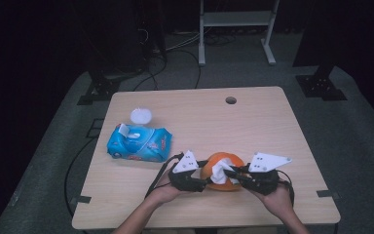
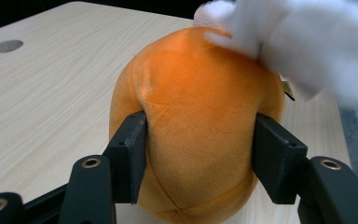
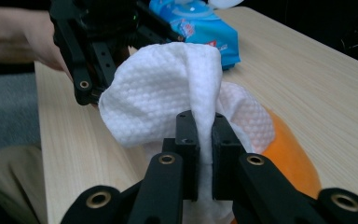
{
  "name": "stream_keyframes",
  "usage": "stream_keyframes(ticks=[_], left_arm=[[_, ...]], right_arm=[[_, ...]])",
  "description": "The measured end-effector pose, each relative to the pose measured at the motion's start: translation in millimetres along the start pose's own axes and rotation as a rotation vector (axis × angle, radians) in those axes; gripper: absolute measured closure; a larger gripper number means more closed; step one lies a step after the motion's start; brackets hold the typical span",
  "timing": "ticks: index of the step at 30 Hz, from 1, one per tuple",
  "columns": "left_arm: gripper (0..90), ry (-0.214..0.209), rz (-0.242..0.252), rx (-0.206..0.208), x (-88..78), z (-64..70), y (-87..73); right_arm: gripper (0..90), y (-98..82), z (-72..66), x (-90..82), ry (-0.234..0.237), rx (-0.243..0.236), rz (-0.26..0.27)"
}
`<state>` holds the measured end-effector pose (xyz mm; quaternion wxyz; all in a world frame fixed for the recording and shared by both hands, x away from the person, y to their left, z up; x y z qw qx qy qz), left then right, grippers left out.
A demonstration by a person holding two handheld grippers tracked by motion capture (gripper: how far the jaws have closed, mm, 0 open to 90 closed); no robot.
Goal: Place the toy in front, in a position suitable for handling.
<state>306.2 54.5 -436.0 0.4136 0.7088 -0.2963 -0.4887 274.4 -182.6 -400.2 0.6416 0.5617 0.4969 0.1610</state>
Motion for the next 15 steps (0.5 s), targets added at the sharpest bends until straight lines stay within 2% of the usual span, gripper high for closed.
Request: stream_keyframes(ticks=[1, 2, 3, 5, 7, 8, 9, 12, 14, 15], left_arm=[[41.5, -0.003, 0.007, -0.010, -0.7, -1.2, -0.9], [42.0, -0.006, 0.012, -0.019, -1.3, -2.2, -1.6], [42.2, -0.007, 0.013, -0.026, -1.9, -3.4, -2.1], [42.2, -0.009, 0.018, -0.039, -2.0, -4.5, -2.3], [42.0, -0.006, 0.030, -0.046, -0.5, -3.8, -1.0], [41.8, -0.003, 0.031, -0.049, 1.2, -2.2, 0.4], [41.5, 0.000, 0.026, -0.035, 3.0, -0.4, 2.0], [41.1, -0.007, 0.019, -0.019, 6.5, 4.1, 3.0], [39.3, -0.013, 0.023, -0.027, 6.3, 2.8, 0.6], [35.6, -0.013, 0.022, -0.033, 6.2, 1.4, -0.4]], right_arm=[[83.6, 0.0, -0.7, 1.4, -0.010, -0.011, -0.012], [83.6, -0.6, 2.7, 0.6, -0.013, -0.001, -0.011], [83.7, -1.0, 6.3, -1.1, -0.020, 0.014, -0.008], [83.7, -3.2, 16.7, -7.5, -0.081, 0.043, -0.005], [83.7, -6.1, 24.1, -13.5, -0.093, 0.087, 0.011], [83.6, -6.5, 23.0, -14.0, -0.093, 0.087, 0.013], [83.6, -6.4, 19.7, -13.1, -0.092, 0.078, 0.014], [83.4, -3.2, 6.5, -7.0, -0.046, 0.044, 0.018], [83.5, -0.4, 2.4, -4.4, -0.068, 0.012, -0.001], [83.5, -0.3, 5.0, -4.7, -0.070, 0.027, -0.004]])
Point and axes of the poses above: each handheld gripper's, and its own axes: x roughly forward along the jaws, y roughly out of its top, z roughly to its right, the point moved 1 cm from there along x, roughly forward along the jaws, and after that the axes turned 11 degrees about x, right-handed, at the moved point
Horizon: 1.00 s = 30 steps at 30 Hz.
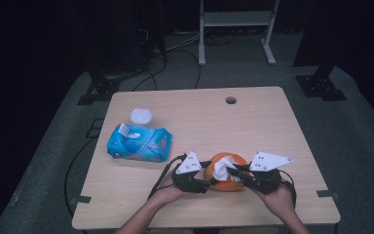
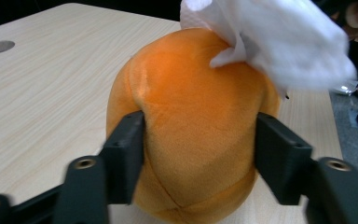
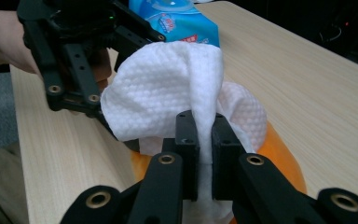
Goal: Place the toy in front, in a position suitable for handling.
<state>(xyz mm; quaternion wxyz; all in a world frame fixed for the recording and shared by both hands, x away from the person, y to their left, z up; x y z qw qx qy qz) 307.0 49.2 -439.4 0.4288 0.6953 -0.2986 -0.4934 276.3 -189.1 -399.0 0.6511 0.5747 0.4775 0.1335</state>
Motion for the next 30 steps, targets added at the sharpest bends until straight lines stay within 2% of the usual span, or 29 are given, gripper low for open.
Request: stream_keyframes(ticks=[2, 4, 6, 7, 9, 12, 13, 14, 16, 18, 20, 21, 23, 26, 28, 30], left_arm=[[26.8, -0.006, 0.014, -0.028, -0.2, -2.7, -1.4], [18.3, -0.012, 0.013, -0.052, 1.7, -4.9, -3.4], [12.1, -0.014, -0.008, -0.076, 6.8, -6.5, -7.3], [12.3, -0.021, -0.011, -0.090, 8.9, -7.0, -9.3], [22.0, -0.032, 0.001, -0.102, 11.3, -6.5, -11.0], [37.6, -0.005, 0.004, -0.064, 9.0, -5.1, -7.6], [40.2, -0.001, 0.010, -0.061, 8.2, -4.8, -6.1], [41.1, -0.003, 0.015, -0.054, 7.5, -3.7, -4.4], [41.3, -0.006, 0.019, -0.033, 7.7, -0.6, -0.9], [41.3, -0.002, 0.011, -0.014, 8.4, 2.2, 0.3], [41.3, -0.002, 0.000, -0.008, 8.3, 2.5, -2.1], [41.3, -0.008, 0.002, -0.025, 7.4, 1.5, -4.4], [41.1, -0.009, -0.005, -0.022, 6.5, 0.9, -5.6], [38.8, -0.016, -0.007, -0.041, 6.2, -0.4, -8.1], [34.2, -0.030, -0.004, -0.060, 6.0, -2.5, -8.3], [26.5, -0.065, 0.007, -0.094, 7.2, -3.3, -7.8]], right_arm=[[83.5, -2.6, 7.5, -0.6, -0.014, 0.030, -0.006], [83.5, -6.9, 17.8, -2.1, 0.010, 0.082, 0.002], [83.5, -8.2, 21.8, -4.7, 0.002, 0.097, 0.008], [83.5, -8.4, 23.0, -5.8, -0.004, 0.101, 0.010], [83.5, -9.2, 25.1, -5.8, -0.008, 0.100, 0.012], [83.5, -8.3, 21.5, -6.1, -0.024, 0.088, 0.014], [83.5, -5.8, 17.1, -7.9, -0.035, 0.064, 0.031], [83.5, -3.1, 12.2, -9.1, -0.036, 0.035, 0.042], [83.5, 2.0, 1.9, -8.3, 0.005, 0.008, 0.045], [83.4, 5.2, -12.7, 0.4, 0.026, -0.026, 0.016], [83.5, 5.2, -16.9, 7.4, 0.017, -0.052, -0.019], [83.6, 5.3, -15.6, 8.3, 0.011, -0.051, -0.027], [83.6, 7.0, -4.9, 3.7, -0.020, -0.018, -0.011], [83.5, 6.0, 12.3, -4.9, -0.085, 0.017, -0.007], [83.5, -0.3, 24.2, -6.9, -0.091, 0.056, -0.009], [83.5, -4.2, 26.5, -5.4, -0.085, 0.071, -0.011]])
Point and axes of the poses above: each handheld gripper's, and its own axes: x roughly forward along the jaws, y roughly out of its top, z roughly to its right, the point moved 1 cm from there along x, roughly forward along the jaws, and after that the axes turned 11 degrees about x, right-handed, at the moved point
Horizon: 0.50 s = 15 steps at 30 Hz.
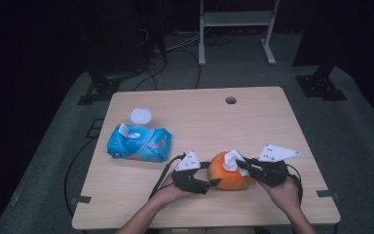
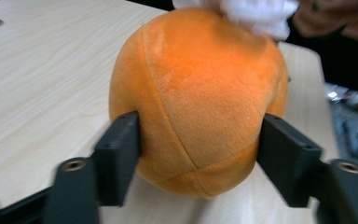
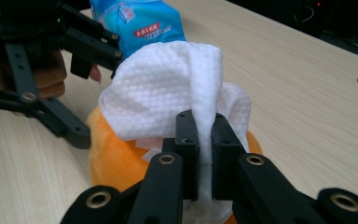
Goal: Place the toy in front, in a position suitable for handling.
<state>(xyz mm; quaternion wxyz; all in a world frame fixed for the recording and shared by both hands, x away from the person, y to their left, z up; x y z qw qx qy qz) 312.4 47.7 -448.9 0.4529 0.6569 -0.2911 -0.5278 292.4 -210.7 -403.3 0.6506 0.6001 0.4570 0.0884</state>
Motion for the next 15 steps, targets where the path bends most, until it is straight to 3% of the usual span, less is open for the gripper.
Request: stream_keyframes(ticks=[1, 5, 7, 9, 12, 15], left_arm=[[21.7, -0.018, 0.009, -0.013, 0.9, -0.3, -0.1], [12.7, 0.015, 0.016, -0.006, 1.8, -0.4, 1.3], [12.2, 0.015, 0.016, 0.006, 0.4, 0.5, 2.4], [18.5, 0.034, -0.012, 0.054, -2.0, 1.7, 0.0], [27.4, 0.035, -0.042, 0.052, -4.9, -2.6, -4.0], [28.8, 0.027, -0.051, 0.026, -7.5, -7.8, -7.3]], right_arm=[[83.5, -0.6, -1.6, 1.3, -0.001, -0.006, -0.006], [83.5, -0.1, -16.4, 9.3, 0.050, -0.027, -0.019], [83.5, -0.3, -28.6, 16.3, 0.073, -0.066, -0.035], [83.4, 1.2, -35.6, 20.5, 0.070, -0.101, -0.048], [83.5, 2.0, -28.2, 19.5, 0.079, -0.082, -0.041], [83.6, -0.9, -18.5, 14.2, 0.045, -0.075, -0.037]])
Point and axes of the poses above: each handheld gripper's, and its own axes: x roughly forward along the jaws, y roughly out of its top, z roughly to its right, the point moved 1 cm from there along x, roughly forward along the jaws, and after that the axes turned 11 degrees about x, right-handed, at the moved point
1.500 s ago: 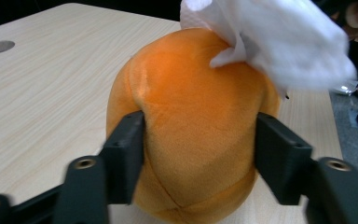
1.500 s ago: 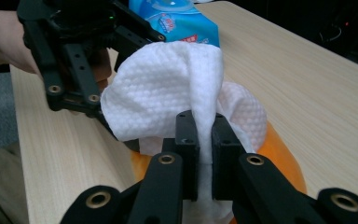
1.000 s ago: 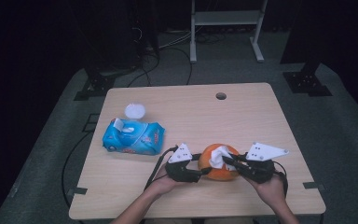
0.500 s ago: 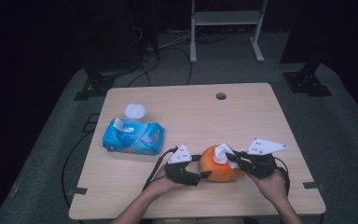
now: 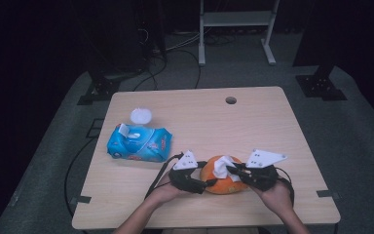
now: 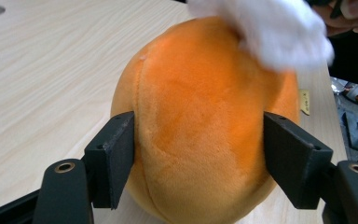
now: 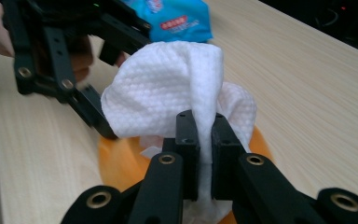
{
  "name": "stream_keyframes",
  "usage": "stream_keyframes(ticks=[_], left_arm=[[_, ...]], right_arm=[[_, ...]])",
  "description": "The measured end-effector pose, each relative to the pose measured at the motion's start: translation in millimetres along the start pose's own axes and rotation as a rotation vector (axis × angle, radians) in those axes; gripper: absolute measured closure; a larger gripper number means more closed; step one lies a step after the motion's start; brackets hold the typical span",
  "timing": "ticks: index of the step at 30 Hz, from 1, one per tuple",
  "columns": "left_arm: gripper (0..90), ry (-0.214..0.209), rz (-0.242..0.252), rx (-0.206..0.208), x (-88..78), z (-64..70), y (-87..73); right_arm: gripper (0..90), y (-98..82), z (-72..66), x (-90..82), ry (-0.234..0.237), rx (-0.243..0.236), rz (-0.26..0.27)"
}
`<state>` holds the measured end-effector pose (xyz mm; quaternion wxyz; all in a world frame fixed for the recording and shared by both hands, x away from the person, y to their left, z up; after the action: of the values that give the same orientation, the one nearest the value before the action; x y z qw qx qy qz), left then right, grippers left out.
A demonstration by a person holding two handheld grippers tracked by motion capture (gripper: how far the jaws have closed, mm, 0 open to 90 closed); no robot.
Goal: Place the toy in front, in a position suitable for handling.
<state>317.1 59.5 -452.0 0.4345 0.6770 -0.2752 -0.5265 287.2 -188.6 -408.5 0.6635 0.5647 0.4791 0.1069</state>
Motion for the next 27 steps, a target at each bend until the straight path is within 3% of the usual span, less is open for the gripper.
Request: stream_keyframes(ticks=[4, 7, 11, 13, 15, 16, 18, 20, 24, 27], left_arm=[[29.1, -0.004, -0.019, -0.008, -2.4, -2.8, -4.3], [29.1, -0.002, -0.037, -0.016, -2.5, -3.2, -6.9], [29.2, -0.002, -0.055, -0.027, -3.6, -4.6, -10.0], [29.2, -0.007, -0.051, -0.029, -3.6, -4.4, -10.3], [28.8, -0.020, -0.038, -0.029, -3.4, -3.8, -9.2], [28.1, -0.040, -0.020, -0.029, -3.3, -2.7, -8.4], [23.0, -0.076, -0.005, -0.023, -3.9, -1.1, -7.6], [19.0, -0.074, 0.003, -0.021, -4.1, -1.7, -6.7], [11.4, -0.046, 0.058, -0.067, -1.5, -8.4, -3.7], [9.2, -0.076, 0.044, -0.070, 5.6, -9.0, -5.5]], right_arm=[[83.6, -11.6, 18.4, -10.1, -0.037, 0.060, 0.001], [83.5, -14.2, 21.3, -13.4, -0.041, 0.081, -0.006], [83.6, -7.9, 9.0, -13.6, 0.044, 0.040, 0.017], [83.6, -8.2, 8.8, -12.8, 0.042, 0.031, 0.000], [83.6, -11.9, 14.9, -11.9, 0.006, 0.042, -0.020], [83.6, -13.7, 18.1, -11.2, 0.005, 0.047, -0.026], [83.5, -17.5, 23.7, -10.5, 0.020, 0.066, -0.034], [83.5, -18.9, 24.1, -10.3, 0.035, 0.051, -0.034], [83.4, -20.8, 25.6, -9.0, 0.064, 0.036, -0.035], [83.4, -21.0, 25.2, -8.9, 0.068, 0.020, -0.036]])
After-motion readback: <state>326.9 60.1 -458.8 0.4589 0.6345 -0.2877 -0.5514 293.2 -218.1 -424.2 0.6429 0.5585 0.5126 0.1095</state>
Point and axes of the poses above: each handheld gripper's, and its own axes: x roughly forward along the jaws, y roughly out of its top, z roughly to its right, the point moved 1 cm from there along x, roughly forward along the jaws, and after that the axes turned 11 degrees about x, right-handed, at the moved point
